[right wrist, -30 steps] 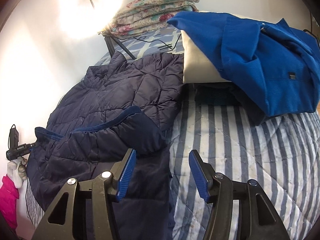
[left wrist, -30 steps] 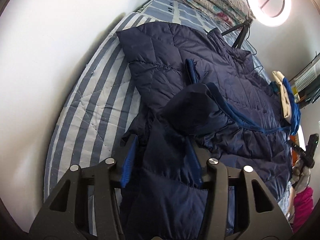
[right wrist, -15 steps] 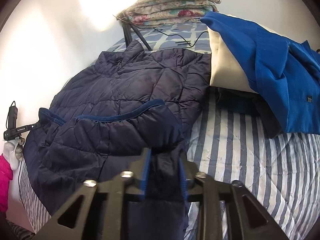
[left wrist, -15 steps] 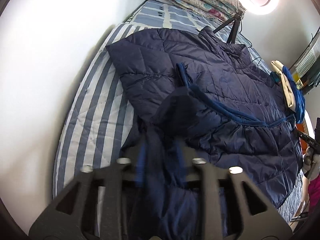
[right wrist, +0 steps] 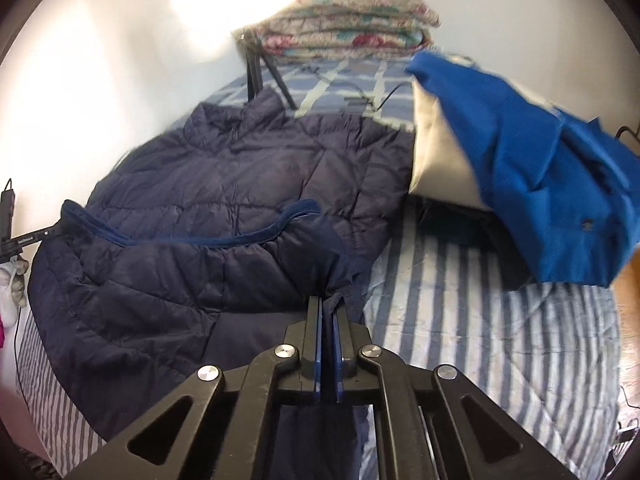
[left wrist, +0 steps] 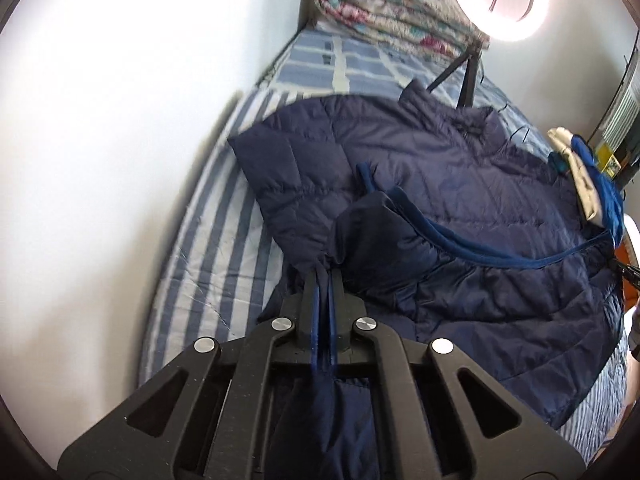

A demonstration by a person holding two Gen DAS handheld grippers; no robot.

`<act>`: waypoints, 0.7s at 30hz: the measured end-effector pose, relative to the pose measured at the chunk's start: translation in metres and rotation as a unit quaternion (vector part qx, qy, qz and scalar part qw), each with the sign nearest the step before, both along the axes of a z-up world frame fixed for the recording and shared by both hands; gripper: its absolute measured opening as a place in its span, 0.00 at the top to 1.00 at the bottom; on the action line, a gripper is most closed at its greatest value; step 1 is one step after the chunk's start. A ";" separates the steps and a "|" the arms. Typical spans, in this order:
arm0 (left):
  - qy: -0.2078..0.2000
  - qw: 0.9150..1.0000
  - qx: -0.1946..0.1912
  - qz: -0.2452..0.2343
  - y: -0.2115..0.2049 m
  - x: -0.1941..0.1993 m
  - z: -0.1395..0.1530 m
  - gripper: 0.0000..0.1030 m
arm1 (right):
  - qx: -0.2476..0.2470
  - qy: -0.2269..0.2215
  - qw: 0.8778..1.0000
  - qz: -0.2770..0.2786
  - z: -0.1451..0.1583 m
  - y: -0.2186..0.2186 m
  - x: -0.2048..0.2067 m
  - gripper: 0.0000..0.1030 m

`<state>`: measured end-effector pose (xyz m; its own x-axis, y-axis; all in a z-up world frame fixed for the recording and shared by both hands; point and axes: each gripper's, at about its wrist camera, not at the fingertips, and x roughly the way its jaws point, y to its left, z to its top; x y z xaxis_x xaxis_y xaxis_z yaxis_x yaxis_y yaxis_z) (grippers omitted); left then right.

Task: Fold large clothes
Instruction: 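Lay the held hem down near the collar with both tools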

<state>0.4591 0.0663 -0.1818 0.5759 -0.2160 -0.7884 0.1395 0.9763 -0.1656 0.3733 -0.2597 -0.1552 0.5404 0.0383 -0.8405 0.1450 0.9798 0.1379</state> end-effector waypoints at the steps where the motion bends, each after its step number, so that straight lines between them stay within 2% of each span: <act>1: -0.005 1.000 0.002 -0.001 0.001 -0.001 0.006 0.99 | -0.003 -0.004 1.000 -0.003 0.004 0.000 -0.001 0.99; 9: -0.050 0.999 0.007 0.011 -0.006 0.017 0.051 0.99 | -0.048 -0.042 0.997 -0.036 0.045 -0.006 0.012 1.00; 14: -0.072 0.997 0.021 0.016 -0.017 0.048 0.067 0.99 | -0.070 -0.051 0.995 -0.059 0.051 -0.013 0.041 1.00; 19: -0.093 0.994 0.048 0.032 -0.026 0.095 0.076 0.99 | -0.118 -0.058 0.986 -0.099 0.054 -0.028 0.085 1.00; 21: -0.099 0.992 0.060 0.042 -0.028 0.113 0.076 1.00 | -0.111 -0.068 0.984 -0.120 0.056 -0.045 0.103 1.00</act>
<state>0.5717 0.0379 -0.1056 0.7347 -0.0720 -0.6746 0.0748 0.9969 -0.0250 0.4762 -0.3046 -0.0990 0.6199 -0.2808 -0.7328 0.3712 0.9276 -0.0414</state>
